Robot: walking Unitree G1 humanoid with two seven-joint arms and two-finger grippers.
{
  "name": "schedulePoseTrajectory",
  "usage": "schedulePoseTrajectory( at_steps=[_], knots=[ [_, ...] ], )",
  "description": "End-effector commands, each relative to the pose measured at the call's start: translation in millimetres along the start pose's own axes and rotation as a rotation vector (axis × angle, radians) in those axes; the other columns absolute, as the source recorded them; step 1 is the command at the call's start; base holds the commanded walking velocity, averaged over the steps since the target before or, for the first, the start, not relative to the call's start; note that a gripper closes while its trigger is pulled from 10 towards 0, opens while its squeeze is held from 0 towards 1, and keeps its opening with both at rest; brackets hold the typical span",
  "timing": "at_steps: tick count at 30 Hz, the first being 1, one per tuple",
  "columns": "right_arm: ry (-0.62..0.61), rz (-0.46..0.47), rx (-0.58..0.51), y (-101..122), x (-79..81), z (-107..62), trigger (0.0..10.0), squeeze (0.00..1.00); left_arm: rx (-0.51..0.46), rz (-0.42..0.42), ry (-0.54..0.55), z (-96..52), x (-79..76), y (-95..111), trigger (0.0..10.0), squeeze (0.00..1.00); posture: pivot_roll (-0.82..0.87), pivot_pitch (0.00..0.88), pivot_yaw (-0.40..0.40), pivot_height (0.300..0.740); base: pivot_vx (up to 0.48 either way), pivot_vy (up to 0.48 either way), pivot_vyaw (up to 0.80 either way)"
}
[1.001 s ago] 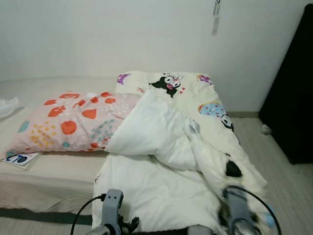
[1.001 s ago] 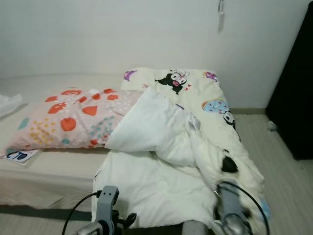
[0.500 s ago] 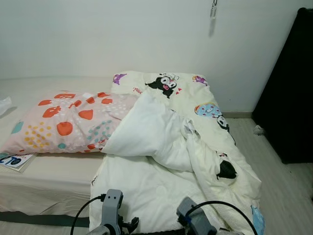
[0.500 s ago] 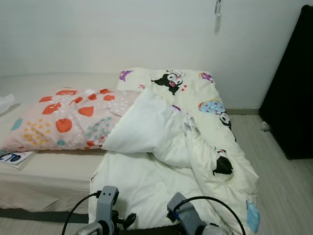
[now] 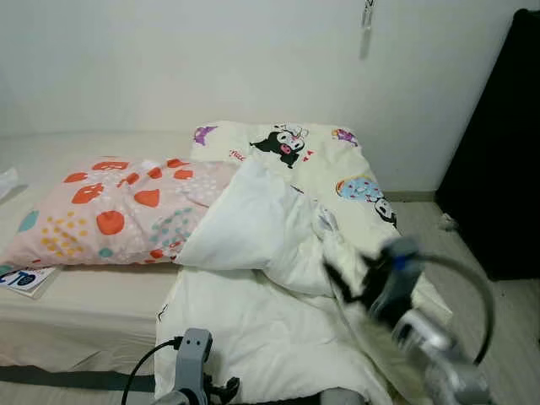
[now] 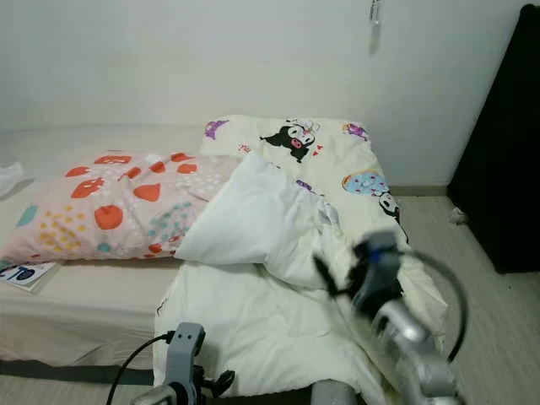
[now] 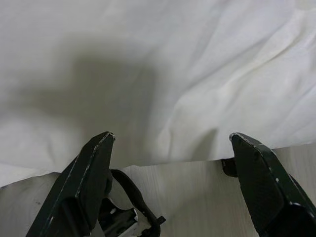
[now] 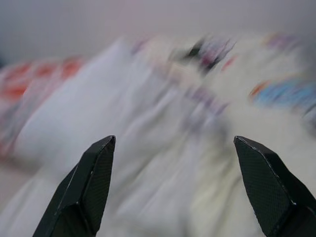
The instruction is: Clean up the room
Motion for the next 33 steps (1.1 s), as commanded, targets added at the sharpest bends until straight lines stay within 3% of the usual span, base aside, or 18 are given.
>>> schedulePoseTrajectory(
  at_steps=[1,3,5,7,13,16,21,25,26,28,33],
  knots=[
    [-0.060,0.011,0.024,-8.4,-11.2,-1.8,10.0,0.00,0.020,0.008,0.016,-4.0,8.2,-5.5,10.0,0.00,-0.18,0.056,0.097,0.560,0.000,0.000,0.00],
    [-0.150,-0.091,0.072,-9.8,-32.0,5.3,10.0,0.00,0.032,0.019,0.018,-7.6,13.1,-10.8,10.0,0.00,-0.16,0.071,0.108,0.560,0.000,0.000,0.00],
    [-0.289,-0.266,0.193,-19.5,-62.5,10.0,10.0,0.00,0.045,0.031,0.023,-12.3,20.0,-16.5,10.0,0.00,-0.14,0.088,0.113,0.560,0.000,0.000,0.00],
    [-0.310,-0.290,0.211,-21.3,-69.9,12.1,10.0,0.00,0.048,0.027,0.036,-15.6,26.1,-18.8,10.0,0.00,-0.12,0.100,0.119,0.560,0.000,0.000,0.00],
    [-0.285,-0.253,0.187,-21.3,-66.3,22.2,10.0,0.00,0.056,0.044,0.050,-26.3,41.7,-25.8,10.0,0.00,-0.06,0.151,0.138,0.560,0.000,0.000,0.00],
    [-0.132,-0.222,0.114,-14.1,-40.8,35.4,10.0,0.00,0.052,0.037,0.070,-36.2,54.6,-31.8,10.0,0.00,-0.01,0.190,0.149,0.560,0.000,0.000,0.00],
    [-0.034,-0.237,0.083,-10.3,-21.8,47.8,10.0,0.00,0.065,0.028,0.088,-49.4,66.5,-45.3,10.0,0.00,0.03,0.231,0.164,0.560,0.000,0.000,0.00],
    [-0.037,-0.253,0.103,-12.4,-21.2,52.4,10.0,0.00,0.084,0.031,0.093,-57.7,71.5,-56.0,10.0,0.00,0.04,0.245,0.168,0.560,0.000,0.000,0.00],
    [-0.123,-0.313,0.182,-20.2,-33.7,53.7,10.0,0.00,0.086,0.035,0.092,-62.8,74.6,-60.4,10.0,0.00,0.05,0.266,0.173,0.560,0.000,0.000,0.00],
    [-0.179,-0.349,0.229,-24.3,-42.6,53.0,10.0,0.00,0.083,0.037,0.090,-64.0,75.5,-60.3,10.0,0.00,0.05,0.270,0.171,0.560,0.000,0.000,0.00],
    [-0.243,-0.373,0.277,-27.9,-53.0,51.1,10.0,0.00,0.076,0.039,0.090,-65.3,77.1,-59.1,10.0,0.00,0.05,0.272,0.172,0.560,0.000,0.000,0.00]
  ],
)
Point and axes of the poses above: a point about 5 cm out from each wrist's last joint towards the gripper, its own z axis pointing out of the wrist towards the gripper, its own y axis along the axis of the wrist's last joint, x = y × z, the point moved 3 cm from there along z, pointing out of the wrist towards the gripper, and after that the axes turned 3 degrees about -z, right-handed, at the moved point
